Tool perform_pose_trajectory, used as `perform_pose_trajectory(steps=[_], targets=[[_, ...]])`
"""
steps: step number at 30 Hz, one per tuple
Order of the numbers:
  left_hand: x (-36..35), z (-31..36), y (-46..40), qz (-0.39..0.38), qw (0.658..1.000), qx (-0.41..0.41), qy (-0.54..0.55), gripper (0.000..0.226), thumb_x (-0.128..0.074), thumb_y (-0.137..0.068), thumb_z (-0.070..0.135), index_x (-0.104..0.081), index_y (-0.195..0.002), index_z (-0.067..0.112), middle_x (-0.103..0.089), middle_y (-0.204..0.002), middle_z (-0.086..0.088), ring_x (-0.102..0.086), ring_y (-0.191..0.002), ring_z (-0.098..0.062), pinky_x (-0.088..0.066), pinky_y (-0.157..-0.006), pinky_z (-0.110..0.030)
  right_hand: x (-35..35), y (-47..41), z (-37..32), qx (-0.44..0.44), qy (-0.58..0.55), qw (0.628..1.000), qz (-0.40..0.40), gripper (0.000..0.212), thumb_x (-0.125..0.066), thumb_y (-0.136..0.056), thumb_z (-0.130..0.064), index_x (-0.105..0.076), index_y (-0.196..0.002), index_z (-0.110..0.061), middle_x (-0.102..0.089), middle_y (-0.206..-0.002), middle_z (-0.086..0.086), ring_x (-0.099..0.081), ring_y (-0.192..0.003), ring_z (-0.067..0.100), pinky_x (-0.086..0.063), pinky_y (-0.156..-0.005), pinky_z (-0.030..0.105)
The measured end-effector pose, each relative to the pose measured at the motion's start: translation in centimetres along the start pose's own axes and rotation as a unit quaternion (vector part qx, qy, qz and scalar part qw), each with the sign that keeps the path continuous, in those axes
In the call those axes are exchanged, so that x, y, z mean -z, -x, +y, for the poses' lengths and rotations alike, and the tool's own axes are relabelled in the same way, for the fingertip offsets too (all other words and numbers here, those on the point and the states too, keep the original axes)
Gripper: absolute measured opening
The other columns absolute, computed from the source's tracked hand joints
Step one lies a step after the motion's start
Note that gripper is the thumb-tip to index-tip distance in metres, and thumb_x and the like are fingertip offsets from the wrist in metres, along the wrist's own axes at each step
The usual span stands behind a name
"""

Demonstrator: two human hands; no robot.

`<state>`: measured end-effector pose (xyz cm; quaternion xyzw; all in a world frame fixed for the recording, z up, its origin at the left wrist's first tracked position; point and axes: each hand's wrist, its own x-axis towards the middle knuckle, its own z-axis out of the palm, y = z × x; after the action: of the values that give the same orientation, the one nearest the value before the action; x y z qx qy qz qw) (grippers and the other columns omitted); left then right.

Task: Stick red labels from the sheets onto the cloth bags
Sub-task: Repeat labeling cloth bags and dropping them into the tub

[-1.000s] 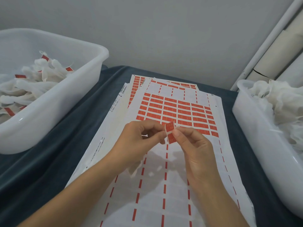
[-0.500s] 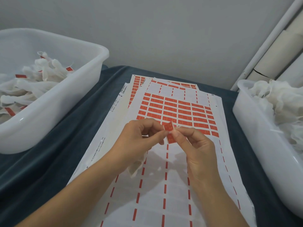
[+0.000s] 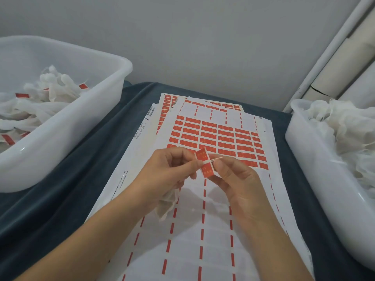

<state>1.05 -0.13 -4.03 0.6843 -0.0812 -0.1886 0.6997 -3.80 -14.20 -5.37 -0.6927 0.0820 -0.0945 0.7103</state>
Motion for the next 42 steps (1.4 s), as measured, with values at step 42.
perform_pose_trajectory(steps=[42], targets=[[-1.0, -2.2, 0.6, 0.149, 0.85, -0.382, -0.33, 0.034, -0.056, -0.078, 0.035, -0.073, -0.095, 0.012, -0.046, -0.093, 0.007, -0.056, -0.085, -0.013, -0.049, -0.069, -0.014, -0.1, 0.4, 0.5, 0.255, 0.282, 0.916, 0.126, 0.005, -0.056, -0.078, -0.048, -0.055, -0.08, -0.043, -0.056, -0.086, -0.031, -0.055, -0.095, -0.003, -0.036, -0.078, -0.004]])
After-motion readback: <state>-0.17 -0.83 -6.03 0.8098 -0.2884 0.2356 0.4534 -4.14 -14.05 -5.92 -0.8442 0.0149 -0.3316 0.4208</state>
